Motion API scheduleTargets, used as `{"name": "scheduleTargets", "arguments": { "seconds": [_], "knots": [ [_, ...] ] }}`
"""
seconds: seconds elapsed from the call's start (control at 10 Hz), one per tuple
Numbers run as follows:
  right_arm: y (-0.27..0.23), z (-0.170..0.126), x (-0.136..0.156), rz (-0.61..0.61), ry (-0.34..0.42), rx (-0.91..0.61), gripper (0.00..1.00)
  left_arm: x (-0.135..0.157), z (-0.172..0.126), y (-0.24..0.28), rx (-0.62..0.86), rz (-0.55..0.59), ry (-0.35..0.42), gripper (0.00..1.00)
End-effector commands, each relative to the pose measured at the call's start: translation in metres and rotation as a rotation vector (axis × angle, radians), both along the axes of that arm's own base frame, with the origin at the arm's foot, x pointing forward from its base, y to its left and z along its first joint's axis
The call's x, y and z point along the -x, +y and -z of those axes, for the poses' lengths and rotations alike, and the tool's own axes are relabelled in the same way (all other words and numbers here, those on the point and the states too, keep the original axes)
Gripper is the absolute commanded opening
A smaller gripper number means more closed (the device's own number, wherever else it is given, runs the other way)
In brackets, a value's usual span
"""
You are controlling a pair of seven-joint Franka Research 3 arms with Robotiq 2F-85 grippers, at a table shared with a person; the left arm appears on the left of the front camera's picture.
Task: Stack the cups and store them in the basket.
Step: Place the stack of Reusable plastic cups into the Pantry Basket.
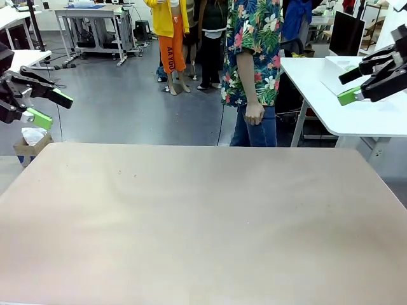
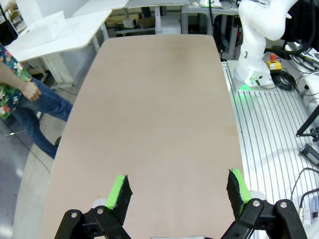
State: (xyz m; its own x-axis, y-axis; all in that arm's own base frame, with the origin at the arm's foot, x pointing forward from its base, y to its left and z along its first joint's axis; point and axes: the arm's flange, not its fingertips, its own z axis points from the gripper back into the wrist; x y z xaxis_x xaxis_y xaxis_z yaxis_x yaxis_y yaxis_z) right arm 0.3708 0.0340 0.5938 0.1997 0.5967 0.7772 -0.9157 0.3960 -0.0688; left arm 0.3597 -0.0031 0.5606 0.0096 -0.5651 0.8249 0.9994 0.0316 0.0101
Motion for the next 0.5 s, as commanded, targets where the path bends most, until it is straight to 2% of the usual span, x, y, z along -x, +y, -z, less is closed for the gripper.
{"name": "scheduleTargets", "arguments": {
  "seconds": [0.0,0.4],
  "knots": [
    [0.0004,0.0001,-0.002,-0.004,-0.012,-0.017,1.0,-0.0001,-0.0035,-0.0009,0.016,-0.003,0.01,1.0],
    [0.0004,0.0001,-0.002,-0.004,-0.012,-0.017,1.0,-0.0001,-0.0035,-0.0009,0.016,-0.003,0.01,1.0]
  ]
}}
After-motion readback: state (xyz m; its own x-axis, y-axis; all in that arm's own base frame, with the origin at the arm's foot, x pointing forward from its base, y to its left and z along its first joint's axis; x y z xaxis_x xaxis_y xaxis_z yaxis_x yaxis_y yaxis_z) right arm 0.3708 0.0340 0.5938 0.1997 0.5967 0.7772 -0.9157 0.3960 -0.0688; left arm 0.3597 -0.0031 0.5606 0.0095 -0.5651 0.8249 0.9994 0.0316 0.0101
